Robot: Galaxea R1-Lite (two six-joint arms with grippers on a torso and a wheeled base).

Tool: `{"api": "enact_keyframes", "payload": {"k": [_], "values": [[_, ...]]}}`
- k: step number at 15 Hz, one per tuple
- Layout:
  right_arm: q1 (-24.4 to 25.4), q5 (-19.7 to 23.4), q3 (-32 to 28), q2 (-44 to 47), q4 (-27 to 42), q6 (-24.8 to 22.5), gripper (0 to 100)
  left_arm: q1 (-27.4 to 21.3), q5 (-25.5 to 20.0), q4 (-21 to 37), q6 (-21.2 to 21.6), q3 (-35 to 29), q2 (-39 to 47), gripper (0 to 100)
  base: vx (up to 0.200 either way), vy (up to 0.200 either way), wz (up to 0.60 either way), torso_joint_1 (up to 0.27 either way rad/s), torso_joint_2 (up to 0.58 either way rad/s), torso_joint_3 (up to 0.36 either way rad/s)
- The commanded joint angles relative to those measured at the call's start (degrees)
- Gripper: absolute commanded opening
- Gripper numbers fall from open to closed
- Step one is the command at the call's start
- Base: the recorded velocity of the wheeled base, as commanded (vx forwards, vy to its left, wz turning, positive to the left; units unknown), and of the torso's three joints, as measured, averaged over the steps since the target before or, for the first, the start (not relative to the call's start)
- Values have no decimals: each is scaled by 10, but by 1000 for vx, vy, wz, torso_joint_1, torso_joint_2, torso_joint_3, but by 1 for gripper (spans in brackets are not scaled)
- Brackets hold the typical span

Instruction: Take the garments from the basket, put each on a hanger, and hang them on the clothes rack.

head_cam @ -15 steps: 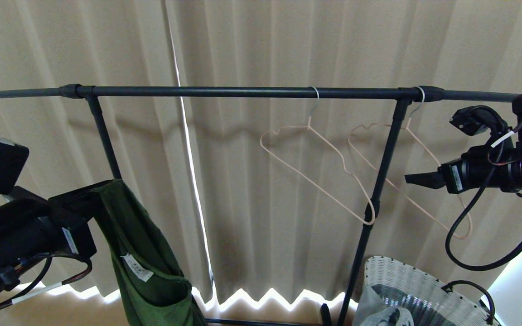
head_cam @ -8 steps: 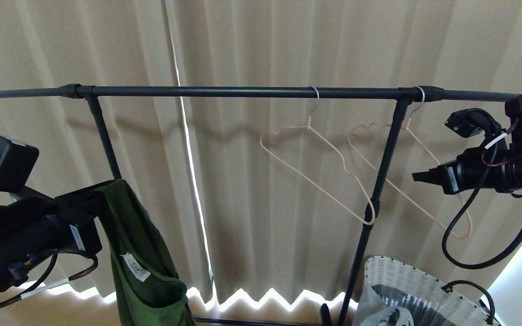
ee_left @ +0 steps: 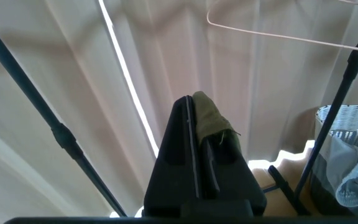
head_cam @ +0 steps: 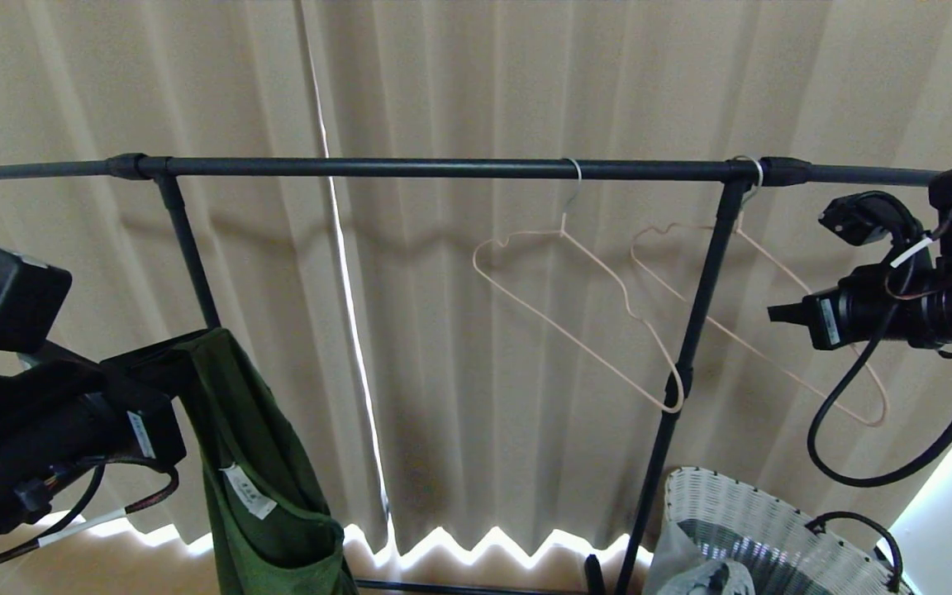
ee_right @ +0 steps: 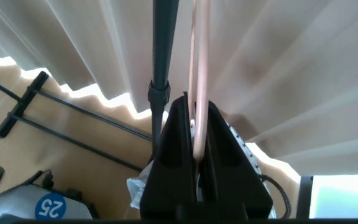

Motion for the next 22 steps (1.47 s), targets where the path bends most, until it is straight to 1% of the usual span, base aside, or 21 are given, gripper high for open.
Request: {"api": "enact_keyframes", "payload": {"k": [1, 2, 5, 6, 8, 10, 12, 14, 15, 18, 22], "values": [[-2, 0, 0, -24, -1, 21, 0, 1, 0, 0, 0, 2, 1, 0, 0, 0, 0, 0, 0, 0], [-2, -1, 1, -35, -6, 29, 0, 1, 0, 0, 2, 3, 2, 0, 0, 0, 0, 0, 0, 0], [-13, 0, 15, -63, -21, 33, 0, 2, -1, 1, 10, 2, 2, 0, 0, 0, 0, 0, 0, 0], [-19, -1, 32, -78, -21, 34, 0, 2, -1, 0, 18, 1, 4, 0, 0, 0, 0, 0, 0, 0], [-32, -4, 65, -102, -22, 38, 0, 4, -1, -2, 21, -5, 16, 0, 0, 0, 0, 0, 0, 0], [-39, -12, 84, -122, -22, 45, 0, 10, -1, -4, 30, -9, 20, 0, 0, 0, 0, 0, 0, 0], [-49, -13, 121, -147, -59, 58, 0, 21, 0, -4, 40, -9, 21, 0, 0, 0, 0, 0, 0, 0], [-59, -13, 156, -164, -94, 56, 0, 27, 0, -4, 43, -7, 21, 0, -200, 0, 0, 7, 0, 0], [-59, -13, 161, -167, -99, 56, 0, 30, 0, -4, 44, -8, 21, 0, -200, 0, 0, 17, 7, 7], [-60, -13, 191, -198, -101, 55, 0, 47, 0, -4, 44, -6, 35, 0, -200, 0, 0, 1, 2, 4], [-60, -14, 227, -231, -101, 54, 0, 50, 1, -4, 45, -8, 59, 0, -200, 0, 0, 4, 2, 5]]}}
